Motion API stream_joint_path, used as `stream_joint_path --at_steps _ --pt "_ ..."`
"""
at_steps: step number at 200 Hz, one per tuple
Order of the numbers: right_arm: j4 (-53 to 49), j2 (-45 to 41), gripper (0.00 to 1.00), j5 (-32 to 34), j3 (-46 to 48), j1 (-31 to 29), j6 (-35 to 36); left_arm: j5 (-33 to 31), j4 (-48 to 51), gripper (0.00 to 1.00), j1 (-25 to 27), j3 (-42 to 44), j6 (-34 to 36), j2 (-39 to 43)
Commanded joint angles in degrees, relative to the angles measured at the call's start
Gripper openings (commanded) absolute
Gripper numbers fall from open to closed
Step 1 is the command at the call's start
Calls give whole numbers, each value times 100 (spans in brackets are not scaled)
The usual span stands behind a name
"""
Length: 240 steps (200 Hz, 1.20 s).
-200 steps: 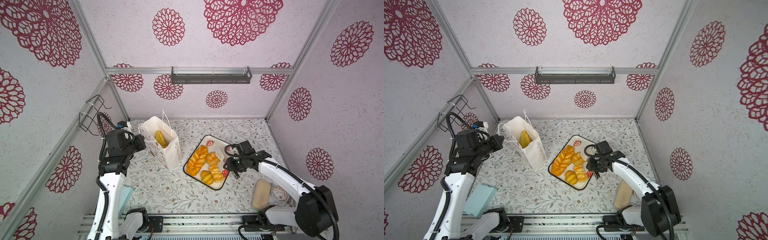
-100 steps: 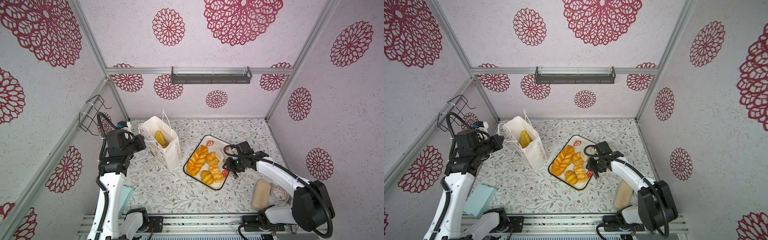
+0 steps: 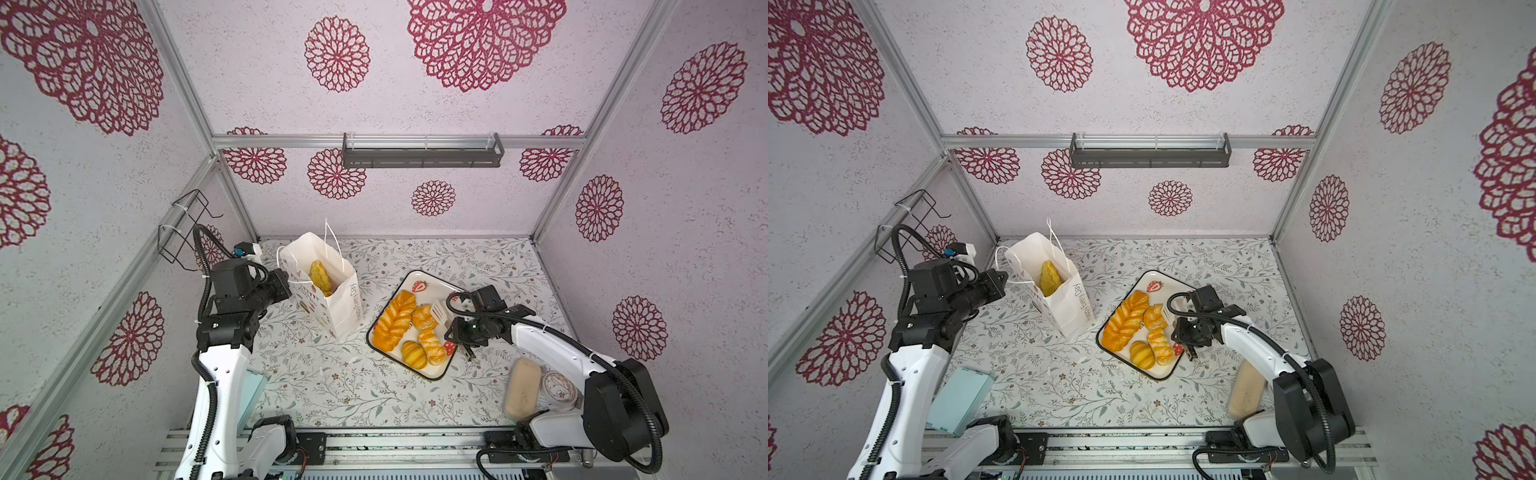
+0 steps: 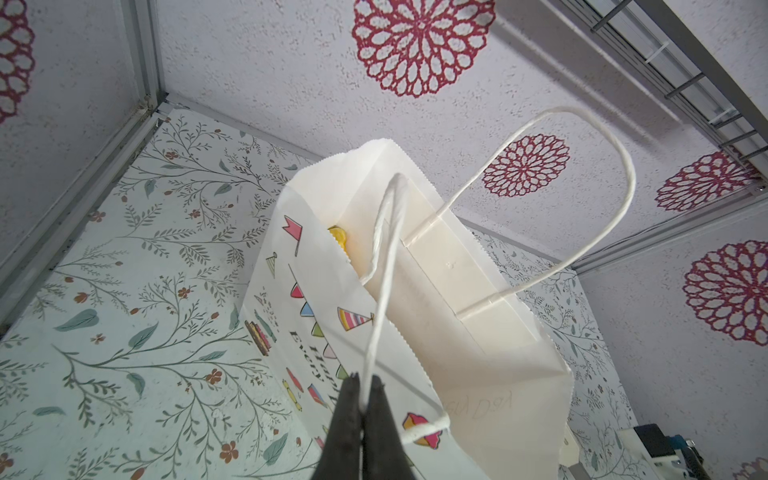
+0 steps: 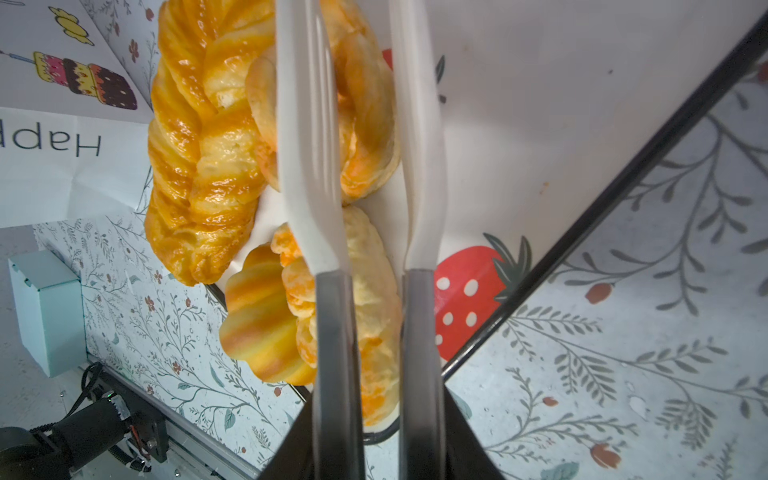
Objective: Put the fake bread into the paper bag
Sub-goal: 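Lower the tongs onto a flaky knot pastry and squeeze them with the right gripper, then lift the flaky pastry in the tongs and carry it over the bag opening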
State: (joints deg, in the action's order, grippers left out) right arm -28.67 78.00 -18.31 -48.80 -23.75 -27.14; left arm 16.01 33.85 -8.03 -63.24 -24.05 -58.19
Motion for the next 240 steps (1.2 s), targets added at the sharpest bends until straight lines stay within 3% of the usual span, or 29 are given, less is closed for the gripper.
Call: stream_joint_path --at_steps 1,81,240 --pt "107 -14 31 -107 13 47 -77 47 -62 0 -45 49 10 -6" --pt "23 -310 20 -50 -224 87 -22 72 -89 0 -66 58 -3 -19" --pt "-628 -898 12 64 -1455 152 102 136 -140 0 -64 58 -40 -52"
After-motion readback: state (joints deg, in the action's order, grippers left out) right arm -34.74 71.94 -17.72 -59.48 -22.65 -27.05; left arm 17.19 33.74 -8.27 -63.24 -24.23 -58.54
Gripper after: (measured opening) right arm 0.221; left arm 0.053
